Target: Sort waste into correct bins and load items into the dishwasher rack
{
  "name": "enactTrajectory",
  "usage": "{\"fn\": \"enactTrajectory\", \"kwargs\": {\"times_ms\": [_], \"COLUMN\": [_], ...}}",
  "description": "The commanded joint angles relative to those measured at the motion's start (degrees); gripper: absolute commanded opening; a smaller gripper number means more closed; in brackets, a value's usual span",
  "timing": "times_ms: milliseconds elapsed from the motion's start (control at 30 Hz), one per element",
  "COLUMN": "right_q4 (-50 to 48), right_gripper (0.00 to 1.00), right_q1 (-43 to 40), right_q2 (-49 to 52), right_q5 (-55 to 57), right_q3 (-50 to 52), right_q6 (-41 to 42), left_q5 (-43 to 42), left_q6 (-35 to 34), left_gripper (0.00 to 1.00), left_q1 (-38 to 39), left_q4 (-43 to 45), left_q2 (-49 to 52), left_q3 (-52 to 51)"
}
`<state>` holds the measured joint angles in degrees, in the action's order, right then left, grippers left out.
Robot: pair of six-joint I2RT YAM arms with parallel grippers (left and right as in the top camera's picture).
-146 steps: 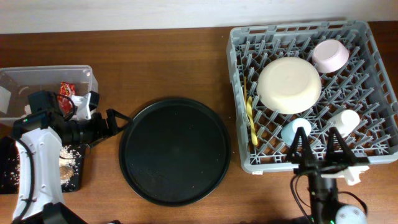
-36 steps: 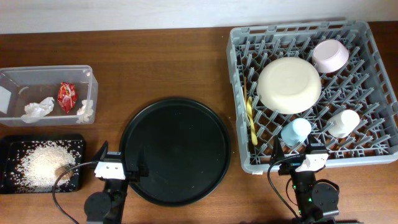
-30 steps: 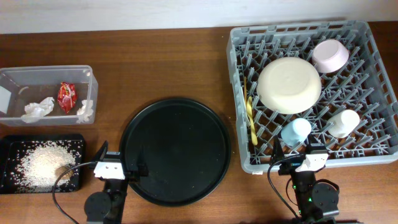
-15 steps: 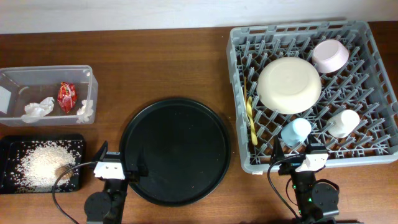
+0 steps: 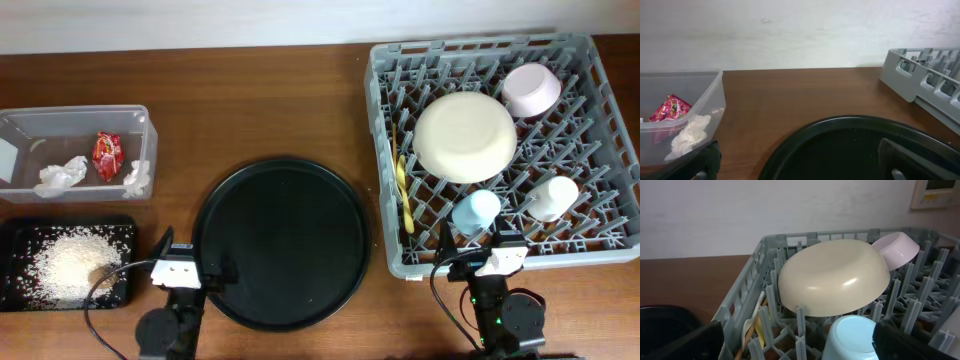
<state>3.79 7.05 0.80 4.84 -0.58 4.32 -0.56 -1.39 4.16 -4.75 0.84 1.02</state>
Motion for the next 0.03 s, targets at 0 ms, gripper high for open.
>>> {"fn": "enactTrajectory", "kwargs": {"times_ms": [0], "right_q4": [0.48], "right_gripper": [0.98], "right_q1": [-0.37], "right_q2": [-0.48], "right_q5": [-0.11], "right_q3": [0.26], "right_q6": [-0.02], "left_q5": [0.79], "left_q6": [-0.76], "left_gripper": [0.99], "left_q1": [0.22], "left_q4": [-0.02], "left_q2": [-0.50], "left_q3": [-0.50]}}
